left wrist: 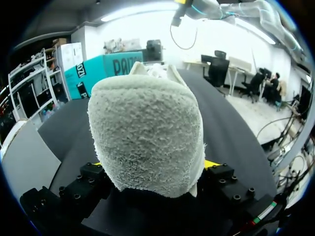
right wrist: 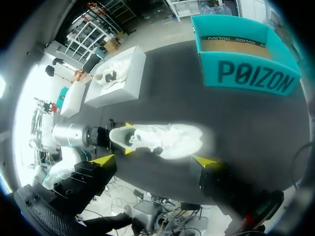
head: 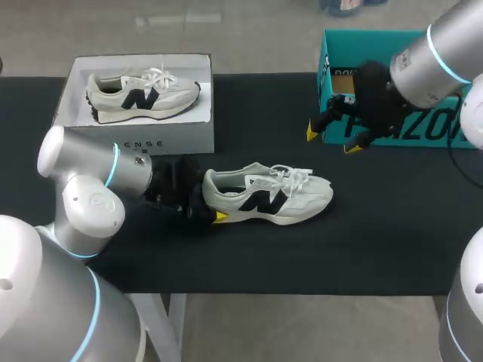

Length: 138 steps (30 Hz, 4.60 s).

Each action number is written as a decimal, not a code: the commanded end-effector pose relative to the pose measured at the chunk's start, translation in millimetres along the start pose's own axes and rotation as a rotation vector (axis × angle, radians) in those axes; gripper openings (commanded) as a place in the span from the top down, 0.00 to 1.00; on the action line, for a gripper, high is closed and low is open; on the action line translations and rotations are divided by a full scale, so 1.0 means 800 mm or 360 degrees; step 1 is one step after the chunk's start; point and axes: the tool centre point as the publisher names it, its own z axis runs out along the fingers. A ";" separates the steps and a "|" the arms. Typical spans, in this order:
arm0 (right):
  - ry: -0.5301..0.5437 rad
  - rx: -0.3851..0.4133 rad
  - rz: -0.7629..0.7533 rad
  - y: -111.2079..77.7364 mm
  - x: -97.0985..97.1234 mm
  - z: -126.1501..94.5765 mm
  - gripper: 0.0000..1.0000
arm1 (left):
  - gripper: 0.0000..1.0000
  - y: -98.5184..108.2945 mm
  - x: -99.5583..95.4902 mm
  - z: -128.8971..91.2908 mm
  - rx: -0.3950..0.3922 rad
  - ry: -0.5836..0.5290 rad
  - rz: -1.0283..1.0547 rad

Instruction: Take the shoe out of the shoebox, open the shoe tongue, remove and reinsert the insole, then place the shoe into the shoebox

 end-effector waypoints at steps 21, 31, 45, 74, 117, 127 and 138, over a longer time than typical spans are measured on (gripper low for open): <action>-0.1480 0.0180 0.0020 0.031 0.026 0.069 0.00 | 1.00 0.003 0.002 0.004 0.0001 -0.0001 0.0001; -0.1602 0.0155 -0.0024 0.041 0.033 0.120 0.00 | 1.00 0.003 0.002 0.004 0.0001 -0.0001 0.0001; -0.1534 0.0183 -0.0039 0.026 0.062 0.189 0.00 | 1.00 0.003 0.002 0.004 0.0001 -0.0001 0.0001; -0.1399 0.0313 0.0044 -0.027 0.059 0.228 0.00 | 1.00 0.003 0.002 0.004 0.0001 -0.0001 0.0001; -0.1329 0.0243 0.0295 0.009 -0.020 0.165 1.00 | 1.00 0.003 0.002 0.004 0.0001 -0.0001 0.0001; -0.1385 0.0259 0.0434 0.011 -0.069 0.161 1.00 | 1.00 0.003 0.002 0.004 0.0001 -0.0001 0.0001; -0.1397 0.0277 0.0481 0.012 -0.087 0.162 0.54 | 1.00 0.003 0.002 0.004 0.0001 -0.0001 0.0001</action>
